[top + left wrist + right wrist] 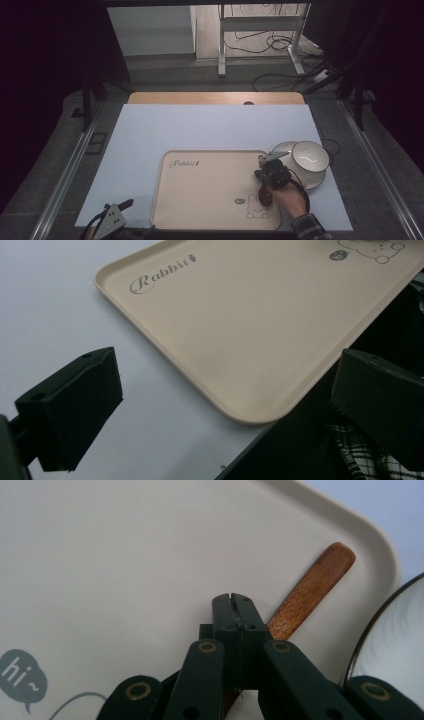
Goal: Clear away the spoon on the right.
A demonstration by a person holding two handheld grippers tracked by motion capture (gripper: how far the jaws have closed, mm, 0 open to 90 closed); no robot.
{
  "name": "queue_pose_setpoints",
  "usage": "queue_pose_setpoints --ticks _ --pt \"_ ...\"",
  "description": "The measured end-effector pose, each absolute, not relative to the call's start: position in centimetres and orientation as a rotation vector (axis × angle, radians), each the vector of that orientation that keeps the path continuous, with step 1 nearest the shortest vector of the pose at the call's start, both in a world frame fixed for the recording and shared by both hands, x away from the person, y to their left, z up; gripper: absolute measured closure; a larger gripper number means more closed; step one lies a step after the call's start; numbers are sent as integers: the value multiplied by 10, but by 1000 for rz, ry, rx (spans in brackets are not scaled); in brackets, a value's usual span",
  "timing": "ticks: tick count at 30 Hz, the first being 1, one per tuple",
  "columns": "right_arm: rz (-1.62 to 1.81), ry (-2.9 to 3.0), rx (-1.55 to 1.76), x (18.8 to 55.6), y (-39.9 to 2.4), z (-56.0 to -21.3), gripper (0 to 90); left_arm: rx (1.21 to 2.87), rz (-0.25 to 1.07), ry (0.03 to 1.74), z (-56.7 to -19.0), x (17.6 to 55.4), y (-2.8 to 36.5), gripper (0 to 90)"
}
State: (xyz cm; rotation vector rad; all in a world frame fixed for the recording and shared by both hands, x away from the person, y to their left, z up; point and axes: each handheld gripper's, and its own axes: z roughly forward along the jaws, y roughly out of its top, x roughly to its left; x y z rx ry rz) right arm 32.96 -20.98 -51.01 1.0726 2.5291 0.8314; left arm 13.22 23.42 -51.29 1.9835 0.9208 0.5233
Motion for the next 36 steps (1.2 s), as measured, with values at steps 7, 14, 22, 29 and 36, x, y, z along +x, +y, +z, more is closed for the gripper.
queue_pose_setpoints --ticks 7,14,22,29,36 --pt "860 2526 1061 328 -209 -508 890 1980 523 923 -513 132 234 0" --pt "882 2525 1042 326 -208 -506 818 1977 523 926 -513 132 235 0" --pt "915 2516 1017 318 -205 -499 735 1975 525 925 -513 132 235 0" --pt "926 2513 1000 314 -203 -496 672 1975 526 923 -513 132 235 0" --pt "940 2504 986 309 -203 -492 618 1974 523 923 -513 132 235 0"
